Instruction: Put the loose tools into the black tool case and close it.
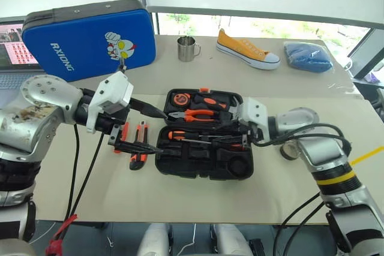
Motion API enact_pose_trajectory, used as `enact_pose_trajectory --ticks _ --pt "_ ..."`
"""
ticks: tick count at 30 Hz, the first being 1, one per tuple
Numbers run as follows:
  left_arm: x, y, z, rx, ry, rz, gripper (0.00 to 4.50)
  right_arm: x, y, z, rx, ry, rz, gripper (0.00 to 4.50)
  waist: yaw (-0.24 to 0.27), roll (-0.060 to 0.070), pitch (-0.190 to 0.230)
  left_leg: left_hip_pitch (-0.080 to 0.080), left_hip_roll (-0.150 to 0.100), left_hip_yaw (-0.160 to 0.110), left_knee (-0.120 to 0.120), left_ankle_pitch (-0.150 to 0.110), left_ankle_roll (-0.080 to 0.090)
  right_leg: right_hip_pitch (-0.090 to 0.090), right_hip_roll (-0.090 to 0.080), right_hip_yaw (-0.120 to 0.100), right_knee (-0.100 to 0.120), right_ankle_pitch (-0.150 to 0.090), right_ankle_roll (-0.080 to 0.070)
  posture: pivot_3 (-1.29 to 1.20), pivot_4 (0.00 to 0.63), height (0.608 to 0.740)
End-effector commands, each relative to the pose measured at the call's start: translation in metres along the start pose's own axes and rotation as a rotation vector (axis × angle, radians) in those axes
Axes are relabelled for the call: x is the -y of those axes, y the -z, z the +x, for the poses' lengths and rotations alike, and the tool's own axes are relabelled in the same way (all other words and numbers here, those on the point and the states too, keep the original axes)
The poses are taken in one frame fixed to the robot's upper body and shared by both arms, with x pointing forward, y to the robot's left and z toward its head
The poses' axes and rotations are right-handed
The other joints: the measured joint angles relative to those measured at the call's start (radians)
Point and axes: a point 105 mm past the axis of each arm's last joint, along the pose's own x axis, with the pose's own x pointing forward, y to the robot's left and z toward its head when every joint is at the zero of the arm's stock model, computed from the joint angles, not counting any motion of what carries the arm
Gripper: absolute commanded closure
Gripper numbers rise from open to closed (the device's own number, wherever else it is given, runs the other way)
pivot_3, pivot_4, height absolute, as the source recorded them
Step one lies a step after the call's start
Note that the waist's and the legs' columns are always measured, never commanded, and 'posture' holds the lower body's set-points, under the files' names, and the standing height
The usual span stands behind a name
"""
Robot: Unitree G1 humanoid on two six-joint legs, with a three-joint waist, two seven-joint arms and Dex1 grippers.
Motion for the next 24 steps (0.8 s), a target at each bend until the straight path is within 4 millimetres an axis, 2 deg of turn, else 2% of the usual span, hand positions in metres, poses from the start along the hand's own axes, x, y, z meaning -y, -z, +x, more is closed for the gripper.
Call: enact_pose_trajectory --ticks 1,2,9,15,19,21,24 --pt "0.0 -0.005 -0.003 -0.009 -0.008 0.035 0.0 0.0 -0.003 0.004 0.02 0.004 -0.027 4.23 -0.002 0.0 0.0 0.0 0.0 0.0 0.0 0.0 0.0 0.0 0.0 0.0 0.0 0.0 0.0 0.0 0.15 0.739" --pt "0.0 -0.005 -0.003 -0.011 -0.008 0.035 0.0 0.0 -0.002 0.006 0.019 0.003 -0.027 4.44 -0.002 0.0 0.0 0.0 0.0 0.0 0.0 0.0 0.0 0.0 0.0 0.0 0.0 0.0 0.0 0.0 0.15 0.739" --pt "0.002 -0.004 -0.003 -0.017 -0.01 0.027 0.0 -0.008 0.015 0.021 -0.06 -0.025 0.004 4.44 -0.004 0.0 0.0 0.0 0.0 -0.001 0.0 0.0 0.0 -0.001 0.0 0.0 0.001 0.0 0.0 0.0 0.15 0.739" --pt "0.002 -0.002 -0.002 -0.02 -0.012 0.024 0.0 -0.021 0.032 0.031 -0.166 -0.099 -0.086 4.44 -0.004 0.0 0.0 0.004 0.001 -0.001 0.0 0.0 0.0 0.002 0.001 0.0 0.001 0.0 0.0 0.0 0.15 0.739" --pt "0.002 -0.002 0.0 -0.019 -0.011 0.026 0.0 -0.019 0.039 0.037 -0.195 -0.083 -0.111 4.44 -0.006 -0.001 -0.001 0.007 0.001 0.0 0.0 0.0 0.0 0.004 0.001 0.0 0.001 0.0 -0.001 0.0 0.15 0.739" --pt "0.002 -0.001 0.001 -0.019 -0.012 0.025 0.0 -0.015 0.033 0.035 -0.165 -0.056 -0.113 4.44 -0.01 -0.002 -0.001 0.01 0.002 0.0 -0.001 0.0 0.0 0.006 0.001 0.001 0.001 -0.001 -0.001 0.0 0.15 0.739" --pt "0.002 0.004 0.0 -0.021 -0.049 0.002 0.0 -0.008 -0.006 0.022 0.019 0.002 -0.065 4.44 -0.011 -0.002 -0.001 0.011 0.002 0.001 -0.001 0.0 0.0 0.006 0.002 0.001 0.002 0.0 -0.002 0.0 0.15 0.739"
